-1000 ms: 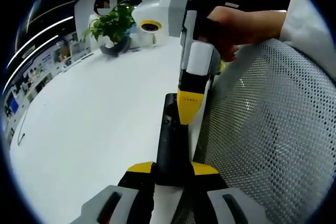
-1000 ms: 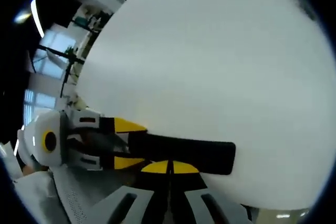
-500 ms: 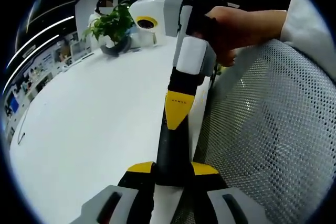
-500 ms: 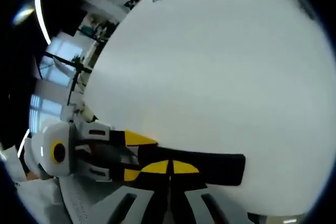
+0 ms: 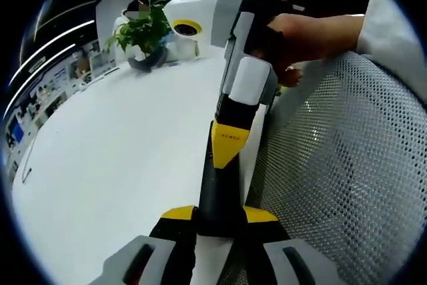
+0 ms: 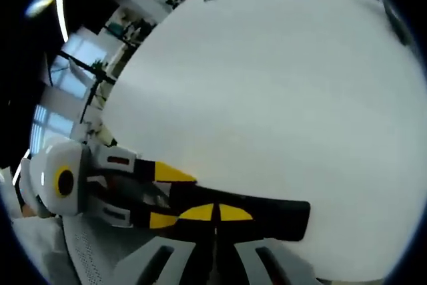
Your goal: Press the specified remote control buttons in sequence, fully releasing each button before pressing the next.
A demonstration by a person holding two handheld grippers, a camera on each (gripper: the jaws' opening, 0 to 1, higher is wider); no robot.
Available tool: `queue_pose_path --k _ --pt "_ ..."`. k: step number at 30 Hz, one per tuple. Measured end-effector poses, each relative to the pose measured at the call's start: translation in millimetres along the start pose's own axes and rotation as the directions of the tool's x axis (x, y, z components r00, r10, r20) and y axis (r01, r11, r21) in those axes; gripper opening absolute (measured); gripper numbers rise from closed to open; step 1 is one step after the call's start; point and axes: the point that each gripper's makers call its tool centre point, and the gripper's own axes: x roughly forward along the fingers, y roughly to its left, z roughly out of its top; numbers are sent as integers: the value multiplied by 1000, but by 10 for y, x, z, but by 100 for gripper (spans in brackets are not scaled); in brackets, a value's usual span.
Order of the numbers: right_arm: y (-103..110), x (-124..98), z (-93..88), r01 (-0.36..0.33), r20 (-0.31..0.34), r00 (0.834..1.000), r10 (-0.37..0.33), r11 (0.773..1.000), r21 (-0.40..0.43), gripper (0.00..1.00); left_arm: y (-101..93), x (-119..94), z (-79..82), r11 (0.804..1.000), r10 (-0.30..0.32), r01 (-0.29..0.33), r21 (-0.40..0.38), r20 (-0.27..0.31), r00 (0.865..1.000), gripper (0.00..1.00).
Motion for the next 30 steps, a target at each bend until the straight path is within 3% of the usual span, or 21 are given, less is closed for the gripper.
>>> queue_pose_path --k 7,10,15,20,30 --pt "1 1 3 -17 -1 1000 17 999 28 0 3 4 -2 1000 0 0 1 -1 1000 25" --pt "0 -13 2 -55 -17 998 57 993 103 0 2 3 -1 1000 0 0 1 -2 1000 25" --pt "10 -8 2 -47 -20 999 49 995 89 0 1 1 0 1000 1 -1 0 -3 1000 25" --pt "122 -10 26 -86 -9 996 87 994 61 0 1 3 -1 1000 1 -1 0 -4 1000 25" --pt "125 45 -35 -53 -48 997 53 999 2 0 -1 3 2 1000 1 -1 2 -7 1000 25"
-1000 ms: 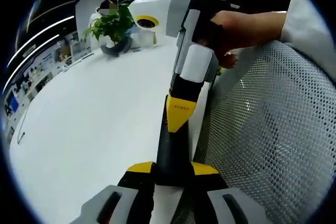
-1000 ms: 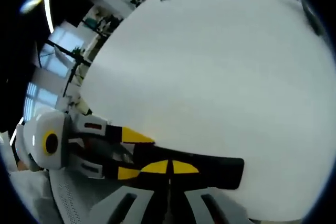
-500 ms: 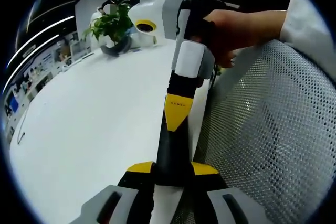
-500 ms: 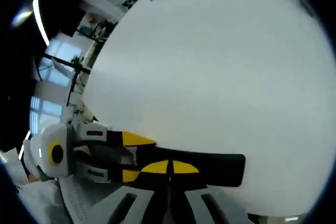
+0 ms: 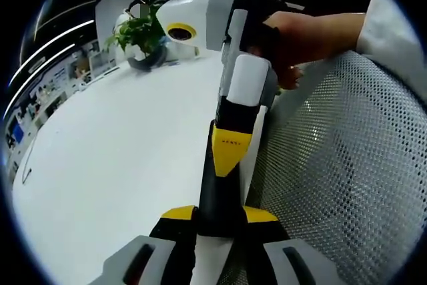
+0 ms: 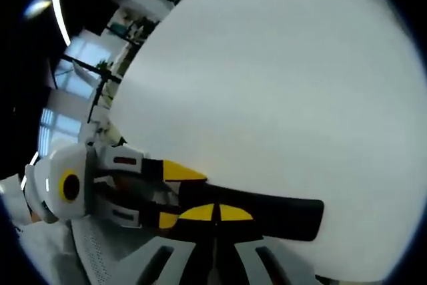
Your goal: Press the specified remote control buttons in sequence, fully releasing each button before pressing the next.
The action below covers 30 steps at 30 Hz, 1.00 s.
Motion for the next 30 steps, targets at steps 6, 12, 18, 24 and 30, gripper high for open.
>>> queue_pose_path --k 6,12,18,24,30 --pt "-13 1 0 5 0 1000 -5 1000 -3 0 -2 1 -12 1000 -2 2 -7 -2 1000 25" --pt "-14 5 3 19 1 1000 -19 1000 -15 0 15 0 -15 1000 -5 4 -7 -3 1000 25" --pt "-9 7 5 42 2 999 -42 998 -40 0 22 8 -9 1000 -2 2 -8 -4 1000 25" --pt "-13 17 13 61 5 998 -61 997 -54 0 19 7 2 1000 0 0 -8 -3 1000 25" --pt "-5 13 7 64 4 998 -64 994 -84 0 15 7 5 1000 0 0 -5 -2 1000 25"
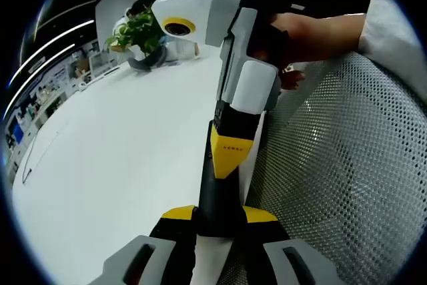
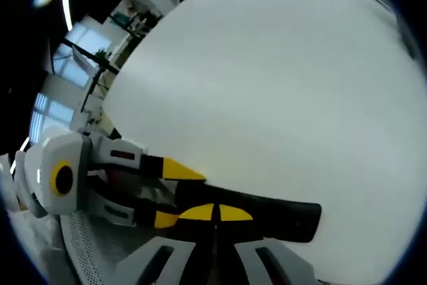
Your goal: Press the specified remote control buttons in sequence, fully releasing each button before pressing the next.
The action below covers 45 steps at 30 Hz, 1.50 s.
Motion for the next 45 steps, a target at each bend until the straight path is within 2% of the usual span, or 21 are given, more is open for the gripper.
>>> queue_pose_path --k 4,23,30,32,34,36,38,39,41,44,45 --pt "3 -2 -7 9 -2 1000 -9 1000 -22 0 -3 1 0 1000 0 0 2 0 1000 25" --pt "-11 3 5 14 -6 1000 -13 1000 10 0 -12 -1 -2 1000 5 -5 -2 -8 1000 25" --pt "-7 -9 3 -5 -13 1000 5 1000 26 0 -9 1 -4 1000 10 -10 -10 -11 1000 25" --pt "-2 -34 13 -6 -5 1000 6 1000 24 0 -9 2 0 1000 12 -12 -13 -11 1000 25" --pt "33 -86 68 -24 32 999 23 999 21 0 -9 3 -2 1000 14 -14 -17 -14 1000 25" --pt "50 -186 184 -35 114 993 33 999 20 0 -10 1 -2 1000 14 -15 -18 -16 1000 25" --pt "-1 -335 318 -3 215 977 1 1000 10 0 -12 -2 -2 1000 13 -13 -15 -17 1000 25" --pt "-15 -436 387 5 274 962 -9 1000 16 0 -12 -3 -3 1000 13 -13 -15 -17 1000 25" --pt "-33 -600 455 16 350 936 -25 999 27 0 -13 -4 -4 1000 11 -11 -13 -15 1000 25" --pt "-164 -797 474 126 399 909 -122 992 15 0 -12 -3 -4 1000 9 -10 -13 -14 1000 25" --pt "-229 -894 483 190 426 888 -173 982 3 0 -12 -3 -4 1000 9 -9 -13 -13 1000 25"
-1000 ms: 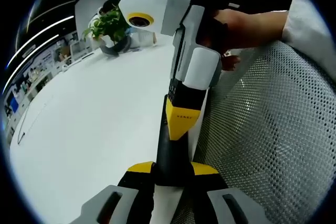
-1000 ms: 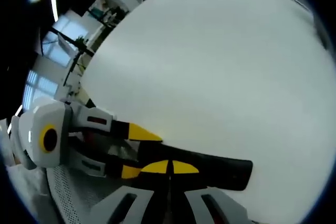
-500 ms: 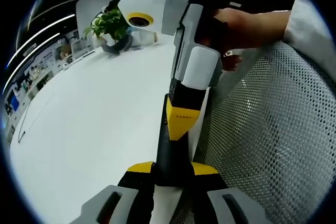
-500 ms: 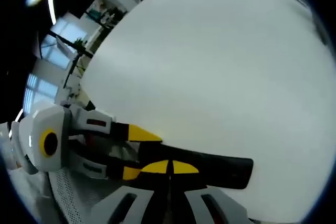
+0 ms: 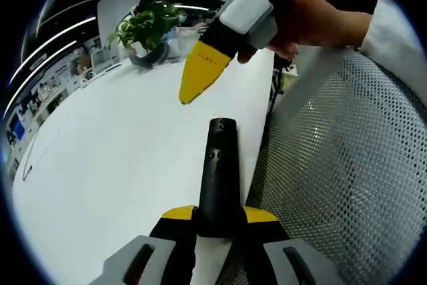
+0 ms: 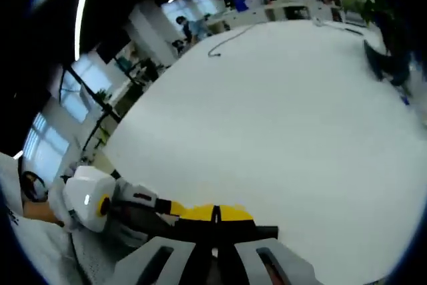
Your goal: Press the specified remote control buttons in sequence, fully releasing each button before pressing the next.
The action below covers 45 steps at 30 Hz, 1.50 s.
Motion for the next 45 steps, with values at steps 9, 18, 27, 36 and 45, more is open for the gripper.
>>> queue_pose_path --k 9,18,27,36,45 --pt "-378 -513 235 261 258 937 -235 963 -72 9 -3 0 3 1000 -2 2 4 -8 1000 25" --pt "-471 -551 284 229 353 909 -223 973 24 29 -5 7 4 1000 -8 8 13 -17 1000 24" --pt "-544 -658 445 369 482 823 -301 928 -51 68 -3 14 11 999 -26 27 24 -50 998 23" --pt "-600 -660 456 399 486 811 -327 916 -51 85 132 25 40 998 -40 42 37 -56 998 23" --pt "-596 -625 430 394 467 824 -322 917 -61 85 383 40 55 998 -33 36 44 -67 997 23"
